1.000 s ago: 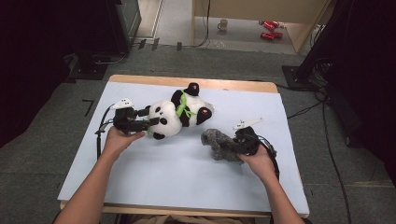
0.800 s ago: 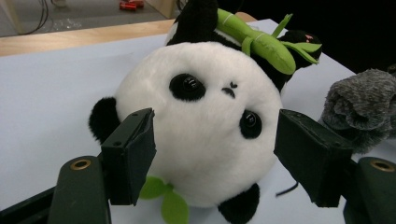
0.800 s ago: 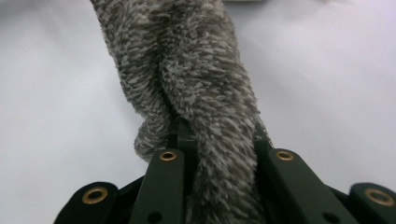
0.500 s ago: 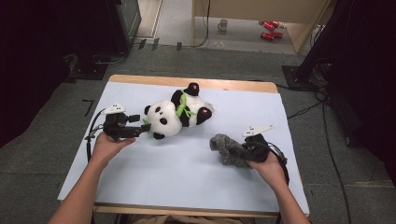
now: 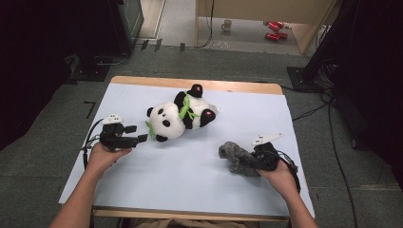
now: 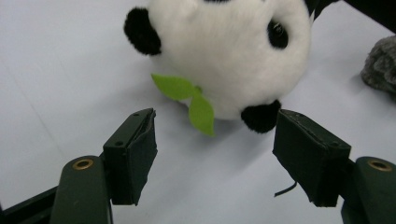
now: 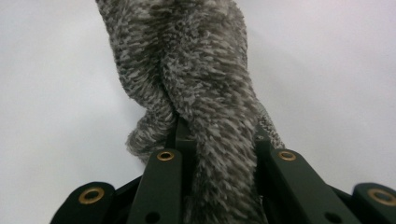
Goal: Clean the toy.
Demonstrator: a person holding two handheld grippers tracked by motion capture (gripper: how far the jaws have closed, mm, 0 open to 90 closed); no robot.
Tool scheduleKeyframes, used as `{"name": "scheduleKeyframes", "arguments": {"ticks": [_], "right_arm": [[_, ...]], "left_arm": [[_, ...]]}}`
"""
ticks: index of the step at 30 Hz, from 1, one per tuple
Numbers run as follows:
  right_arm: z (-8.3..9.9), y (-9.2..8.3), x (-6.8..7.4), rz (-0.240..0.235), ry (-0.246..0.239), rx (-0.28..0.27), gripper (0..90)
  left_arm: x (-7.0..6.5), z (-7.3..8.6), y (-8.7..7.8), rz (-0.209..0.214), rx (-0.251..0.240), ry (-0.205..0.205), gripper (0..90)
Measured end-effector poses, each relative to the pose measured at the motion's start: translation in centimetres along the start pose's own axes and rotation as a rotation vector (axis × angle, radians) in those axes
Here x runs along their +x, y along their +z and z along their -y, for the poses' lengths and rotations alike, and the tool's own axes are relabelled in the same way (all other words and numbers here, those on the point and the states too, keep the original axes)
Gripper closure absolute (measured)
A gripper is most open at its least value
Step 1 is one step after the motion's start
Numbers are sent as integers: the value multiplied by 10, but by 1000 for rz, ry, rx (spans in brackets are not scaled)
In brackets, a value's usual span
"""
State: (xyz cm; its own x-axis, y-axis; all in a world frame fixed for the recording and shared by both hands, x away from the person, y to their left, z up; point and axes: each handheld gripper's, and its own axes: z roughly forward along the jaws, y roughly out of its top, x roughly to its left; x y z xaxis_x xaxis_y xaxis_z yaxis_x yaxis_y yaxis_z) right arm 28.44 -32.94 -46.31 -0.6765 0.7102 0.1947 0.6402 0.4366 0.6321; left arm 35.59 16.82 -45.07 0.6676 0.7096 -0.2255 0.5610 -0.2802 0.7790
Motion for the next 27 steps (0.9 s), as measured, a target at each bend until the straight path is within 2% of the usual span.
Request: {"name": "scheduleKeyframes", "arguments": {"ticks": [3, 7, 13, 15, 20, 27], "right_arm": [[2, 0, 0, -4, -14, -3, 699], [3, -1, -2, -29, 7, -27, 510], [2, -6, 5, -47, -50, -37, 372], [1, -9, 8, -47, -77, -38, 352], [1, -13, 11, -64, -103, -31, 307], [1, -32, 10, -71, -96, -103, 282]], "left_arm": [[1, 3, 1, -2, 11, 3, 303], [-2, 5, 3, -13, 26, 29, 305], [-3, 6, 5, -13, 37, 37, 305], [-3, 6, 6, -13, 42, 38, 305], [-3, 8, 6, -34, 43, 51, 302], [-3, 9, 7, -40, 56, 51, 301]]}}
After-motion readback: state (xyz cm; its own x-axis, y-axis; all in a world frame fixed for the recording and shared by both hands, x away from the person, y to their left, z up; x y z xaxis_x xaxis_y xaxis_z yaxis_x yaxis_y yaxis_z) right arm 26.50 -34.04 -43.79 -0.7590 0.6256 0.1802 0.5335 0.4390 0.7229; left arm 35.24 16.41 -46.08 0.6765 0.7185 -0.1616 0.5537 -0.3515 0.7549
